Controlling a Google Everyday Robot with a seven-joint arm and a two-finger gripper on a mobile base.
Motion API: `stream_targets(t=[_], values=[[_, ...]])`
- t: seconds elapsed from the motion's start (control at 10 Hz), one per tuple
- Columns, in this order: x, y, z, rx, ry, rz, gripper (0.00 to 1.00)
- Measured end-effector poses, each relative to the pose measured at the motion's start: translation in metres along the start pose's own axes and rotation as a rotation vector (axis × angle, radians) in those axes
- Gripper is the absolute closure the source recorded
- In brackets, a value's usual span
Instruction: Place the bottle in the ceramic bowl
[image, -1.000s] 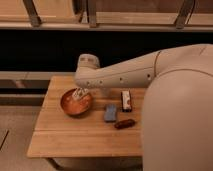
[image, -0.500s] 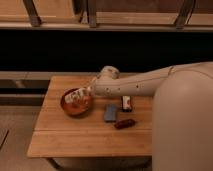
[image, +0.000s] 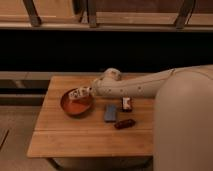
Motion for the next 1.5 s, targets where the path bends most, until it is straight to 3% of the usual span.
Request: stream_targets(t=[0.3, 0.4, 1.5], values=[[-0.0001, -0.0001, -0.0001, 0.0, 0.0, 0.0, 0.24], [0.0, -0.0001, -0.0001, 0.0, 0.0, 0.001, 0.2], [0.0003, -0.0001, -0.0003, 0.001, 0.0, 0.001, 0.2]])
